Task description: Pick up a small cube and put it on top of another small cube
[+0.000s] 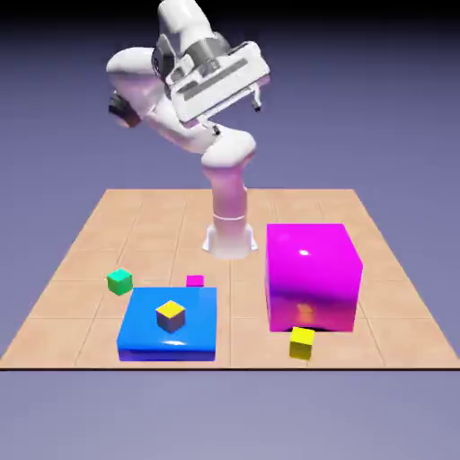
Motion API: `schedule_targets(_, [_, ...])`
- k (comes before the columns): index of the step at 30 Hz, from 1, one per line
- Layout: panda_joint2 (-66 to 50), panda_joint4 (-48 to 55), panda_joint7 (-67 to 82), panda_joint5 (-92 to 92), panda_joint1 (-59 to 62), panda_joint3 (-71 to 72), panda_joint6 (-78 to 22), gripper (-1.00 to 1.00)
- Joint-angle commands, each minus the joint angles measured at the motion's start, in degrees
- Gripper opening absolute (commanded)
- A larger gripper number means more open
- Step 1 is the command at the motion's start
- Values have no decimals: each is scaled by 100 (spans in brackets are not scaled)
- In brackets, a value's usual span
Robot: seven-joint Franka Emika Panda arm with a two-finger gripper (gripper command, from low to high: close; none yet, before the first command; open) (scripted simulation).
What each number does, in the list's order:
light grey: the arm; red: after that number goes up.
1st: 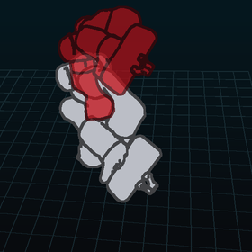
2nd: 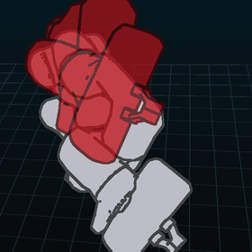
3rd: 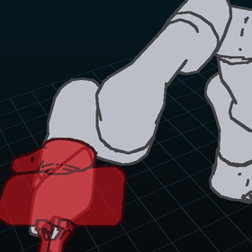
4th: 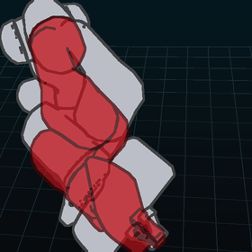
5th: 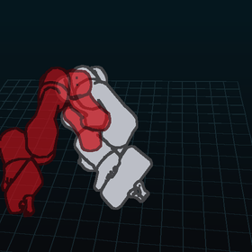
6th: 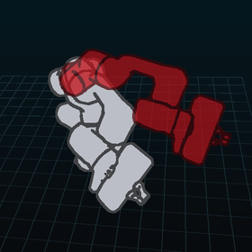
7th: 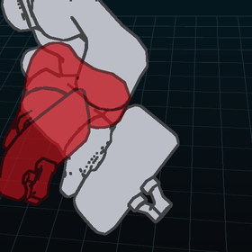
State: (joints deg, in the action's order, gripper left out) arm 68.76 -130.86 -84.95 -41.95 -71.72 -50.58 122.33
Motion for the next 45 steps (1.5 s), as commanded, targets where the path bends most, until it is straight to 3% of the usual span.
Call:
schedule_targets(1, [106, 88, -124, -123, -208, -148, -151, 0])
schedule_targets(27, [2849, 2379, -3353, -3310, -5605, -3992, -4078, 0])
schedule_targets(33, [3214, 2168, -3359, -3863, -5478, -4637, -3608, 0])
schedule_targets(34, [3214, 2168, -3359, -3863, -5478, -4637, -3608, -100])
schedule_targets(38, [2863, 2379, -3361, -3330, -5615, -4015, -4077, -100])
schedule_targets(45, [1955, 1513, -1845, -3090, -4179, -3230, -3397, -100])
